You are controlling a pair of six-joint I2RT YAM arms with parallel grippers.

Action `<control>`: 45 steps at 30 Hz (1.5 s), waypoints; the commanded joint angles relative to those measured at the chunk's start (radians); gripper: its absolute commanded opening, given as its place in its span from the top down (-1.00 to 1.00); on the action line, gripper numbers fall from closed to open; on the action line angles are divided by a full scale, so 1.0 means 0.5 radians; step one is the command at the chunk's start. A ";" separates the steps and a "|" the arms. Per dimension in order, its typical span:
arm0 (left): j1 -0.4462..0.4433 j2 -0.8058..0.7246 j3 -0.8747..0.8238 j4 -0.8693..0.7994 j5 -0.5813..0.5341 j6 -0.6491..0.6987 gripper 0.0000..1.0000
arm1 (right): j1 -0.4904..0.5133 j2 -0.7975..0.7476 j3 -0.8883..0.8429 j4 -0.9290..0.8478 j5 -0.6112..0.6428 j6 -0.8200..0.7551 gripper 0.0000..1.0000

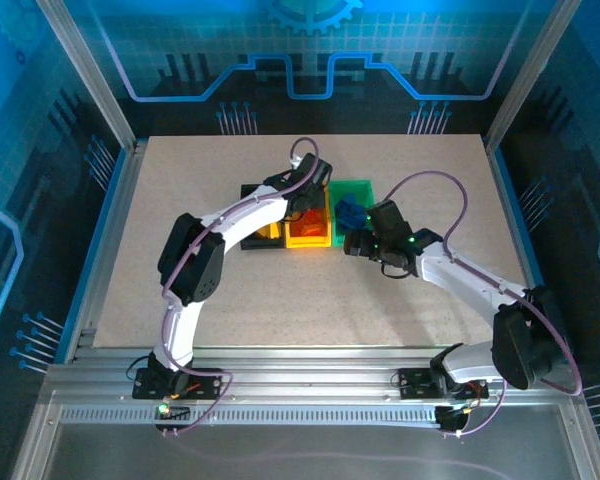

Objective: Sort the legos into containers by color

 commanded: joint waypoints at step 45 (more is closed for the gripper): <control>0.963 -1.331 -2.606 2.386 -0.134 1.024 -0.98 | -0.227 -0.652 -0.603 1.023 0.529 -0.745 -1.00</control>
